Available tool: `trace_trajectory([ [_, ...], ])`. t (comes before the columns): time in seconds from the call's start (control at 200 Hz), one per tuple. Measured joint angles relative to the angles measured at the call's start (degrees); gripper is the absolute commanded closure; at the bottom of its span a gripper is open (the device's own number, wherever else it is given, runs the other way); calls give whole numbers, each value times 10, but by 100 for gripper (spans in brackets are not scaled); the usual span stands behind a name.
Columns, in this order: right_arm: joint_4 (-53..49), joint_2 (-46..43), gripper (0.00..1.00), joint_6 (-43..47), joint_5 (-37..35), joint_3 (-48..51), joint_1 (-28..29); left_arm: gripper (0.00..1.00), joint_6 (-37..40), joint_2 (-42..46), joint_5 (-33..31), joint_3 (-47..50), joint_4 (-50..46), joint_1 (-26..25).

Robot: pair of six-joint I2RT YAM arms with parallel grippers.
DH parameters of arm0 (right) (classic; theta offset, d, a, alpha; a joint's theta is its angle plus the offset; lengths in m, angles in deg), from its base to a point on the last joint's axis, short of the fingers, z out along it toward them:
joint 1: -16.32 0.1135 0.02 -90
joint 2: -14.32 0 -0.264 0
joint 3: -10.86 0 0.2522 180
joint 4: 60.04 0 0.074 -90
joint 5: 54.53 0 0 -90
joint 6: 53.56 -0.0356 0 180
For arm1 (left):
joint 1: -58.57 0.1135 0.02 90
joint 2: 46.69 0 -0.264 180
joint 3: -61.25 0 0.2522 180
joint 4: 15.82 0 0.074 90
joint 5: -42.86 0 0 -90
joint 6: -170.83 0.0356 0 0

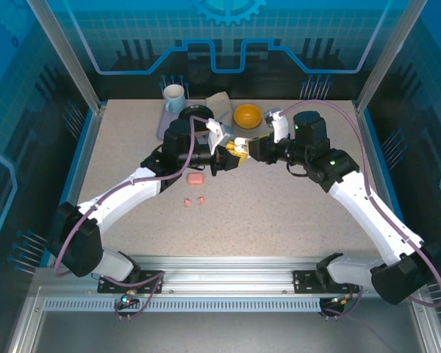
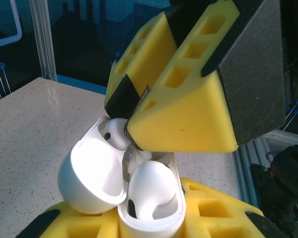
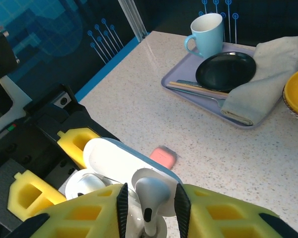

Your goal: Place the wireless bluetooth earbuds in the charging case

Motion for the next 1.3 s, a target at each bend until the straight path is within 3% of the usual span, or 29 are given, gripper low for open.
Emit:
trace_trajectory([
  [0.475,-11,5,89,36,-40,-4,17,100,0,0,-1,0,-13,0],
  [0.69,-9,2,94,39,-35,-2,14,100,0,0,-5,0,-14,0],
  [1.296,110,-71,95,-8,122,116,-63,100,0,5,5,0,7,-2],
])
